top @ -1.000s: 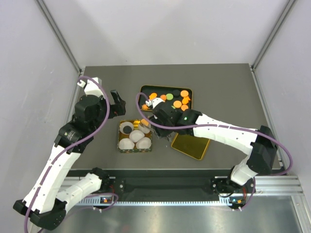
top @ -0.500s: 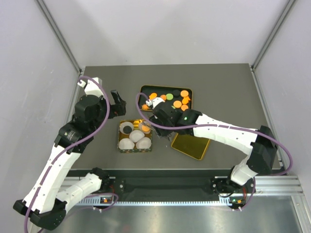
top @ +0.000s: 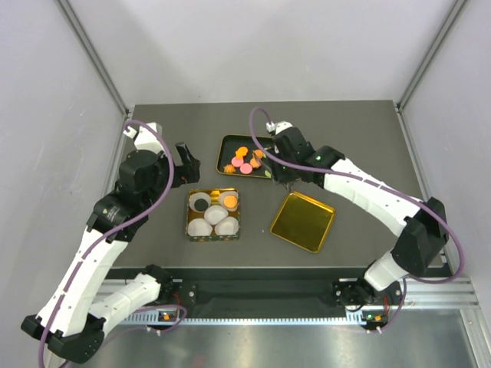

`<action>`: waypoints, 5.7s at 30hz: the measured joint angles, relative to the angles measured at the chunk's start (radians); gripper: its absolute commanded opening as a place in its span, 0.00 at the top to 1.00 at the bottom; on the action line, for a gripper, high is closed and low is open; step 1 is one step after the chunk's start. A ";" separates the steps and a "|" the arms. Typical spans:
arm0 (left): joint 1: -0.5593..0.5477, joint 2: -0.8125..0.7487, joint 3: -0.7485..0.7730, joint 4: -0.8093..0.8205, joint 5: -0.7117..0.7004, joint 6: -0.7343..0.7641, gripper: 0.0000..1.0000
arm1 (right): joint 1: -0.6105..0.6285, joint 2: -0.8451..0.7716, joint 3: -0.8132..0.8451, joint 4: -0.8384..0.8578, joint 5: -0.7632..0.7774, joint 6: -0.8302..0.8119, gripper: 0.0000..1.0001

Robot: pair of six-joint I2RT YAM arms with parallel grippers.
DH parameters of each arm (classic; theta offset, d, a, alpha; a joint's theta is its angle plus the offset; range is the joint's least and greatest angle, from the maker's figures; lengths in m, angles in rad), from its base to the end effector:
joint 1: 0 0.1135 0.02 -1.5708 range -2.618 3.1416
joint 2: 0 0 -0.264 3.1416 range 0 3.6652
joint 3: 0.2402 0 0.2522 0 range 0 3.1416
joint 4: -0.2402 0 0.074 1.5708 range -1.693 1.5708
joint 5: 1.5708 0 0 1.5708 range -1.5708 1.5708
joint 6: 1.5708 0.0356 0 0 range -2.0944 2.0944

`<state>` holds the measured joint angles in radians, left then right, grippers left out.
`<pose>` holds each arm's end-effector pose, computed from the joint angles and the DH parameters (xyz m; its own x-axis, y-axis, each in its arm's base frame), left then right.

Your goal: Pack the cookies

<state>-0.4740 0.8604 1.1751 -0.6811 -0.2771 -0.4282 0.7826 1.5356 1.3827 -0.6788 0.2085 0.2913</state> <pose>0.1497 -0.0659 0.4077 -0.3779 -0.2550 -0.8900 0.0603 0.9525 -0.2985 0.2429 0.2312 0.3189 -0.6717 -0.2717 -0.6892 -0.4156 0.9084 0.0469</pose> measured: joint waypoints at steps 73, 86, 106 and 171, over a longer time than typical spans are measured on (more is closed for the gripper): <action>0.000 0.000 -0.001 0.000 0.000 -0.005 0.01 | -0.085 0.235 0.045 0.085 -0.098 -0.007 0.60; 0.000 0.000 -0.001 0.000 0.000 -0.011 0.01 | -0.087 0.235 0.032 0.092 -0.098 -0.007 0.59; 0.000 -0.001 -0.001 0.000 0.000 -0.014 0.01 | -0.098 0.235 0.031 0.095 -0.106 0.000 0.66; 0.000 0.008 -0.003 0.009 0.009 -0.014 0.01 | 0.342 0.066 -0.034 0.017 -0.155 0.035 0.52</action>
<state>-0.4740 0.8684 1.1725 -0.6720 -0.2684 -0.4427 1.1248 1.6012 1.3487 -0.6621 0.0532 0.3267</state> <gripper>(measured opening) 0.991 0.464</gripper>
